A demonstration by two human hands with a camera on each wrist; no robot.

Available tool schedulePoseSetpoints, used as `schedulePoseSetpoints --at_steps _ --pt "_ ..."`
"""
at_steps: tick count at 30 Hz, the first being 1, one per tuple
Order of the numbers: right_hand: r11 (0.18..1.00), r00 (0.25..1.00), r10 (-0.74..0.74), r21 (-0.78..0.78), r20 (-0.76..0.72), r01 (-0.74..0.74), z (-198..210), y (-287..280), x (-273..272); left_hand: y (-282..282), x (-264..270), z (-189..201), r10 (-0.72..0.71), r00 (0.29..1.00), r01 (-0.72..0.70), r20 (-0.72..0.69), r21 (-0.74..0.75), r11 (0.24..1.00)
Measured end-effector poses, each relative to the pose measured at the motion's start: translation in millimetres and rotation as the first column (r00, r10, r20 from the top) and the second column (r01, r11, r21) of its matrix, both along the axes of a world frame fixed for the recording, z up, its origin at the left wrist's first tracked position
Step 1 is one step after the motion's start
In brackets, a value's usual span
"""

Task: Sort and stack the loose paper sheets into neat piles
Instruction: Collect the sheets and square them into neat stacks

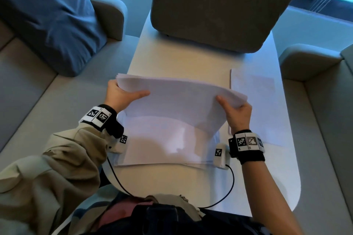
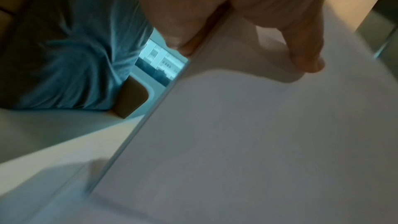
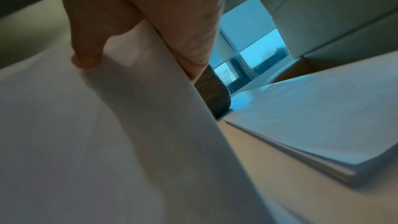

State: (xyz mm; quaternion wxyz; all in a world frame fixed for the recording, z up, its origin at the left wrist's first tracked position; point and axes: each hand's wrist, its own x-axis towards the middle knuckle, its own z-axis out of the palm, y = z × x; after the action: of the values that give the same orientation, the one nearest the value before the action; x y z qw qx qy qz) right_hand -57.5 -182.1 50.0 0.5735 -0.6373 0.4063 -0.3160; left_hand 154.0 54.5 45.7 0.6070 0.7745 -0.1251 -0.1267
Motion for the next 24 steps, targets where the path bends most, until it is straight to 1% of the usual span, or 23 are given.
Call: schedulePoseSetpoints --at_steps 1,2,3,4,5,6,7,8,9,10,11,12,13,14,15,16,17,18,19,20,21,22,24 --pt "0.999 0.999 -0.008 -0.046 -0.033 0.007 -1 -1 0 1 -1 -5 -0.002 1.0 0.003 -0.024 0.029 1.0" --pt "0.991 0.998 -0.023 -0.132 -0.061 0.015 0 -2 -1 1 -1 -7 0.002 0.999 -0.001 -0.039 0.039 0.999" --pt "0.969 0.997 -0.032 -0.247 -0.071 0.014 4 -2 -1 1 -3 -7 0.006 0.999 -0.005 -0.047 0.032 0.999" --pt "0.928 0.997 -0.022 -0.373 -0.08 -0.01 11 -1 1 -1 -5 -5 -0.002 0.999 0.002 -0.036 0.009 1.0" --pt "0.857 0.993 -0.003 -0.512 -0.116 -0.057 18 0 3 -2 -7 -4 -0.017 1.0 0.017 -0.015 -0.012 1.0" --pt "0.746 0.981 0.007 -0.652 -0.192 -0.133 27 5 6 -4 -9 -2 -0.042 0.999 0.043 0.018 -0.037 0.998" --pt "0.602 0.955 -0.002 -0.763 -0.297 -0.236 34 11 11 -5 -11 3 -0.087 0.995 0.089 0.048 -0.055 0.994" --pt "0.458 0.911 -0.013 -0.812 -0.413 -0.362 40 19 18 -6 -13 8 -0.153 0.984 0.16 0.092 -0.074 0.984" --pt "0.359 0.851 0.006 -0.793 -0.525 -0.492 43 27 27 -6 -13 12 -0.237 0.962 0.249 0.136 -0.08 0.965" --pt "0.313 0.784 0.053 -0.736 -0.618 -0.601 46 37 35 -6 -15 18 -0.32 0.927 0.34 0.197 -0.08 0.937" --pt "0.312 0.726 0.111 -0.669 -0.679 -0.674 46 45 43 -7 -15 24 -0.37 0.895 0.403 0.248 -0.097 0.91" --pt "0.344 0.69 0.169 -0.614 -0.704 -0.711 45 52 48 -7 -16 27 -0.404 0.865 0.453 0.298 -0.116 0.884" --pt "0.383 0.688 0.223 -0.587 -0.691 -0.713 46 56 52 -8 -15 26 -0.415 0.847 0.48 0.333 -0.139 0.866" --pt "0.414 0.71 0.262 -0.589 -0.653 -0.694 45 57 53 -9 -14 27 -0.398 0.853 0.47 0.337 -0.167 0.867" --pt "0.431 0.748 0.281 -0.617 -0.601 -0.658 45 57 52 -10 -14 29 -0.381 0.865 0.451 0.326 -0.174 0.876" --pt "0.433 0.785 0.286 -0.656 -0.55 -0.618 45 55 50 -10 -13 30 -0.366 0.877 0.425 0.312 -0.144 0.894" --pt "0.438 0.814 0.292 -0.686 -0.503 -0.581 47 52 47 -8 -11 30 -0.354 0.888 0.387 0.293 -0.063 0.92" --pt "0.463 0.835 0.314 -0.695 -0.452 -0.551 50 48 45 -6 -8 27 -0.331 0.907 0.332 0.26 0.041 0.942" --pt "0.511 0.85 0.346 -0.68 -0.397 -0.526 53 43 41 -1 -3 25 -0.299 0.931 0.276 0.209 0.134 0.952" --pt "0.577 0.867 0.377 -0.649 -0.327 -0.496 57 38 37 4 1 23 -0.275 0.946 0.245 0.172 0.174 0.954" --pt "0.646 0.882 0.391 -0.604 -0.263 -0.467 62 31 33 7 4 23 -0.25 0.956 0.223 0.153 0.171 0.96" --pt "0.708 0.899 0.386 -0.559 -0.205 -0.431 67 26 29 10 5 24 -0.22 0.966 0.202 0.135 0.135 0.97" --pt "0.81 0.928 0.357 -0.461 -0.104 -0.363 71 16 23 10 3 32 -0.151 0.984 0.156 0.093 -0.04 0.987"
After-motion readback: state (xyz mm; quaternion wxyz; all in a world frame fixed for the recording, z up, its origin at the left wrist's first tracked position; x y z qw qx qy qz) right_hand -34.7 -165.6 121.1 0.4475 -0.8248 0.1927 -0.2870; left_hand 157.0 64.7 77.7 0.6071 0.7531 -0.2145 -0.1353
